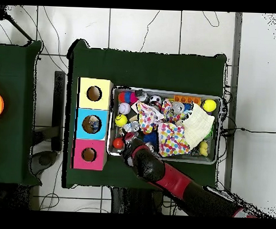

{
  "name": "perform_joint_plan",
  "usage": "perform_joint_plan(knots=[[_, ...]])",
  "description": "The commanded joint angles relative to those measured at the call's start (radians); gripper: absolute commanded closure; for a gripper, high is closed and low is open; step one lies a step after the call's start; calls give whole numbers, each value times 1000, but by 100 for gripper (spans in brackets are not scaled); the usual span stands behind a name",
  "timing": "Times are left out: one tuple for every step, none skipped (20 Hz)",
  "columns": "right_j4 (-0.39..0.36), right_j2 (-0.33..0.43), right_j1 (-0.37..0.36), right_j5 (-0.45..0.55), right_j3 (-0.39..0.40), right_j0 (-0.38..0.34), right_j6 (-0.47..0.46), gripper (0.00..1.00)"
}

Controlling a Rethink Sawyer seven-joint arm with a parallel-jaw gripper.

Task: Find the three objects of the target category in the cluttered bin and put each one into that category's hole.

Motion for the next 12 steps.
perform_joint_plan(knots=[[53,-17,14,-30,-159,-25,202,0],[58,-19,12,-32,-159,-23,205,0],[62,-20,10,-36,-157,-23,211,0],[64,-18,11,-46,-156,-25,219,0],[67,-20,9,-51,-154,-25,224,0],[70,-21,7,-56,-151,-25,230,0],[75,-24,6,-57,-149,-25,235,0],[77,-25,7,-67,-147,-26,243,0],[79,-25,7,-76,-144,-27,250,0],[80,-25,8,-85,-142,-29,258,0],[85,-27,8,-96,-139,-26,268,0],[87,-27,8,-106,-136,-24,276,0]])
